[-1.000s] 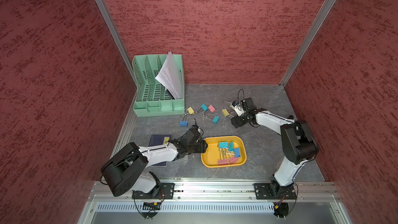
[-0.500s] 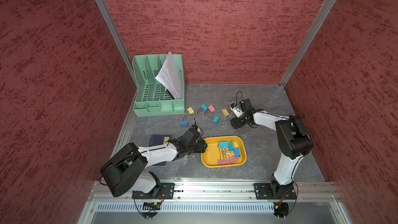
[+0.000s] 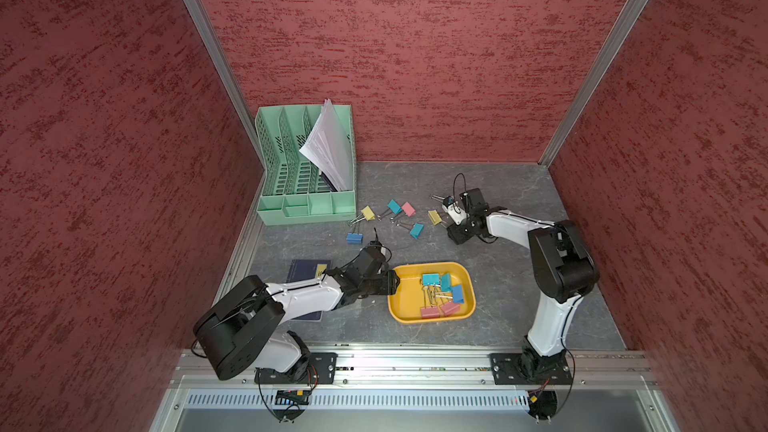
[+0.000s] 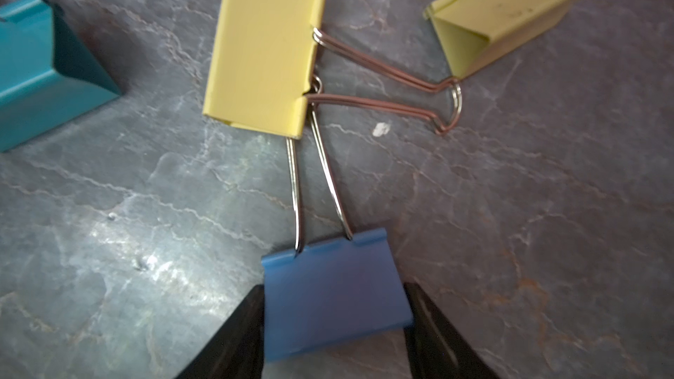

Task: Put the binder clips in the storage box
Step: Pick up the binder clip at the center of the board, then place the binder clip in the storage box.

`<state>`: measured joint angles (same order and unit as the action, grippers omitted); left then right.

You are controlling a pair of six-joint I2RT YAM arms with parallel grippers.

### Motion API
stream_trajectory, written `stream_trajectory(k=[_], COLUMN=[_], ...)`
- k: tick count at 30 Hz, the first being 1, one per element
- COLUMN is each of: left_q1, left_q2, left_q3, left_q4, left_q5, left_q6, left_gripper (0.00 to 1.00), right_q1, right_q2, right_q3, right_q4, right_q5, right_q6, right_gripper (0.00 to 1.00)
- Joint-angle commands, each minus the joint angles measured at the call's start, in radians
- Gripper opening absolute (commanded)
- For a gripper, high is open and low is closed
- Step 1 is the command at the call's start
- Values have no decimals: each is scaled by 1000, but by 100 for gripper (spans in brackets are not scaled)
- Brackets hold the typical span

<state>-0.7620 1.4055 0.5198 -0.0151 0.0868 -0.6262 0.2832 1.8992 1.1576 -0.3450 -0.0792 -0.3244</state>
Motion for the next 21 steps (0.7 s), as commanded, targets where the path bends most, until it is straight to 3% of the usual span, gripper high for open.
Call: stream_trajectory(k=[1, 6, 21], left_q1=[12, 13, 15], left_q2=[15, 18, 13], left_q3=[-42, -44, -45], left_q4=[-99, -96, -91], left_q5=[-8, -9, -6], left_q6=[12, 11, 5], left_gripper=[66, 66, 66], right_q1=[-9, -3, 98], right_q2=[-14, -81, -279], right_q3=[0, -17, -37], right_q4=[-2, 17, -152], right_q5=[23, 84, 176], right_q6=[47, 104, 184], right_gripper=[52, 47, 47])
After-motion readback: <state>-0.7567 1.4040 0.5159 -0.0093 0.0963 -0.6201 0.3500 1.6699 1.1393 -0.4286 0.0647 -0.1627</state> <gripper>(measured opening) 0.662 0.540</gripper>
